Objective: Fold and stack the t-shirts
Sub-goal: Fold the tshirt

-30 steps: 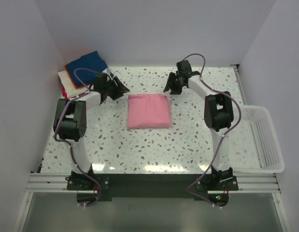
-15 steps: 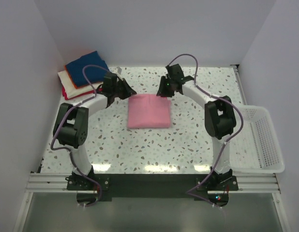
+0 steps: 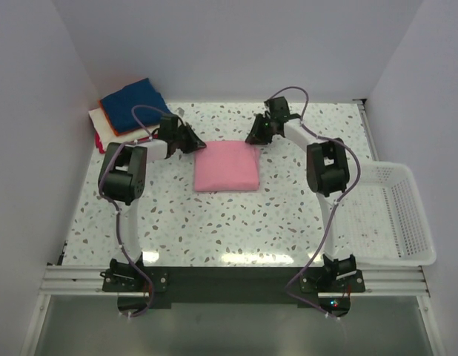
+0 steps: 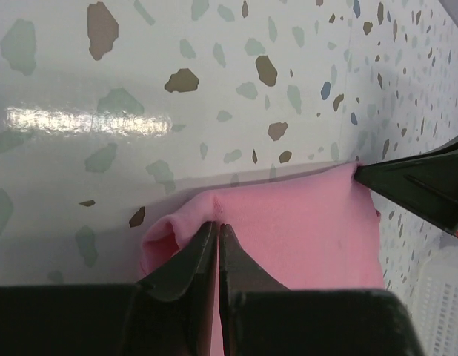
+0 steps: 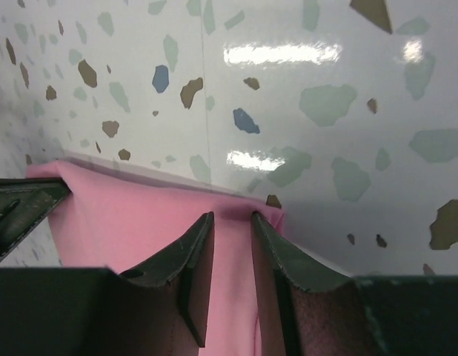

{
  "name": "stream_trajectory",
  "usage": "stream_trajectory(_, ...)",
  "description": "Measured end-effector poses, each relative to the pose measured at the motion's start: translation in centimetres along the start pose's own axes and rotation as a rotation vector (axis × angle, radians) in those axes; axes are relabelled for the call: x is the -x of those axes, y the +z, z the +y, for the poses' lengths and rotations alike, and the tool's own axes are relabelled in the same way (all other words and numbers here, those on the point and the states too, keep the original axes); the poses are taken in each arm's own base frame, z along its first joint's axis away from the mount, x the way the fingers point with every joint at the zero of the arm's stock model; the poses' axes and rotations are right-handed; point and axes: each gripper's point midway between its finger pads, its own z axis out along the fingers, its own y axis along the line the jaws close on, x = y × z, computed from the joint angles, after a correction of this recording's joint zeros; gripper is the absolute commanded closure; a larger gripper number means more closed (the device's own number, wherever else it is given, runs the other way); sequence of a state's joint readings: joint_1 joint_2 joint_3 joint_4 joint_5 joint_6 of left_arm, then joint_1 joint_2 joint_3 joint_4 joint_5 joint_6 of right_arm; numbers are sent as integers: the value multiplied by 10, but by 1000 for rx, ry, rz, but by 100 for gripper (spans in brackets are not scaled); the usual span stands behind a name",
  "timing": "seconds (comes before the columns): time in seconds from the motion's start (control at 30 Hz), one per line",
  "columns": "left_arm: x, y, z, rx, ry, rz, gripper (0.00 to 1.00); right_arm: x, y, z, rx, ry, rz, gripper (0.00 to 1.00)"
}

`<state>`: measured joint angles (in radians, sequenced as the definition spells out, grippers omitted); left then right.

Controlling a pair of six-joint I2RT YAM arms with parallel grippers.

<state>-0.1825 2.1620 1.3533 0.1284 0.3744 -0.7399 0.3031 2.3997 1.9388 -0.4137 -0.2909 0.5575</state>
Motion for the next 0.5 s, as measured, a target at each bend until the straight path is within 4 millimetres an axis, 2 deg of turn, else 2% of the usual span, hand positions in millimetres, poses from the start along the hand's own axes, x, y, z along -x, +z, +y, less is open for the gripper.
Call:
stream_trajectory(0.17, 2, 3, 0, -14, -1, -6, 86, 10, 2, -8, 110, 105, 33, 68)
stream_trajectory(0.27, 3, 3, -3, -27, 0, -6, 74, 14, 0, -10, 147, 143, 46, 68)
stream_trajectory(0.33, 3, 3, -5, -42, 4, -6, 71, 16, -1, -12, 146, 149, 43, 67)
stream_trajectory(0.5, 7, -1, -12, -76, 13, 1, 57, 18, -11, -16, 121, 149, 24, 64)
